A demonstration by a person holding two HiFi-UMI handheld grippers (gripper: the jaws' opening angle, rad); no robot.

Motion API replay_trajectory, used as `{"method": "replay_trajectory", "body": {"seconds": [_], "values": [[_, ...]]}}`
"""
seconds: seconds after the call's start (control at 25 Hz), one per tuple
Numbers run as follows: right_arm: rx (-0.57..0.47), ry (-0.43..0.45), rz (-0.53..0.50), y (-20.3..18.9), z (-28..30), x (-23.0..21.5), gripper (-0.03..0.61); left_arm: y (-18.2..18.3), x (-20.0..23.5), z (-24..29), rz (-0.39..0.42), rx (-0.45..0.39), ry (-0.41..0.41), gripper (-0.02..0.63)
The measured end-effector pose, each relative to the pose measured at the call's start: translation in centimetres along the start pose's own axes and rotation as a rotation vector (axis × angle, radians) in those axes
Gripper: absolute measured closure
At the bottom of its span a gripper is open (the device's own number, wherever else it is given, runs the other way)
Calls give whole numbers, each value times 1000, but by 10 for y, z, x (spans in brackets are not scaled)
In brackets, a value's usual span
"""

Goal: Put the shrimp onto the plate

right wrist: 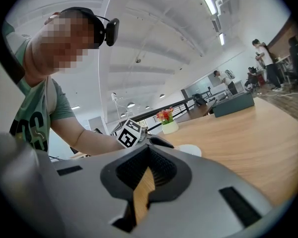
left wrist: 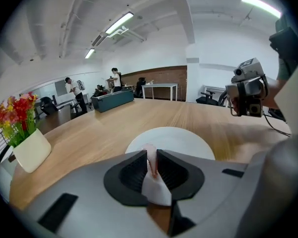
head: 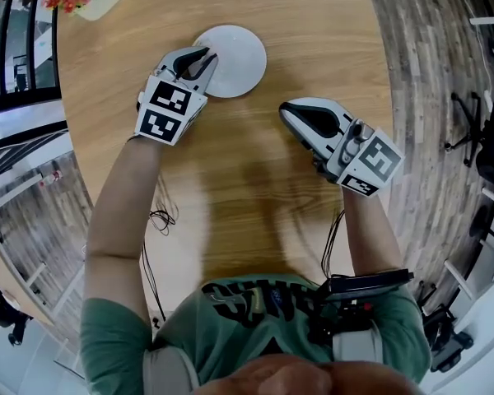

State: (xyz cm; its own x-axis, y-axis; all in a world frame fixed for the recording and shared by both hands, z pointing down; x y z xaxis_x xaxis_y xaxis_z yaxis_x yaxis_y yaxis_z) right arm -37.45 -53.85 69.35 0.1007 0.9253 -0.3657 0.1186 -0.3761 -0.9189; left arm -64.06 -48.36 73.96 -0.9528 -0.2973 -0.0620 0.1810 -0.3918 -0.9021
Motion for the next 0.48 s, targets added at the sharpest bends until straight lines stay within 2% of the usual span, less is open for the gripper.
{"method": "replay_trajectory", "body": {"seconds": [0.28,0.44,0.48], "values": [[-4,6,4,-5,0,1,572,-4,0,3,18,26,16,549],[-3,14,5,-3,-1,8,572,2,-5,-1,14,-10,-8,548],[-3,15,6,-3,0,7,572,5,-5,0,0,-27,-20,523]]}}
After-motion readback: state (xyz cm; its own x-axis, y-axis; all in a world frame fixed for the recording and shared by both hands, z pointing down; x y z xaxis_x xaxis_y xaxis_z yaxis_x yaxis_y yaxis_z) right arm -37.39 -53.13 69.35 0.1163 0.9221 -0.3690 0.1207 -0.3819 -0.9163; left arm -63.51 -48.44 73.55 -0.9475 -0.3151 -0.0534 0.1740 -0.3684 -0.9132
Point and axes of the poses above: the fingertips, and each gripper's own axes: z forward along the fingers, x to its left, y out of its top, the point moved 10 cm from there along -z, backward along the fingers, and after that the axes turned 15 degrees about -x, right-handed, at the moved point
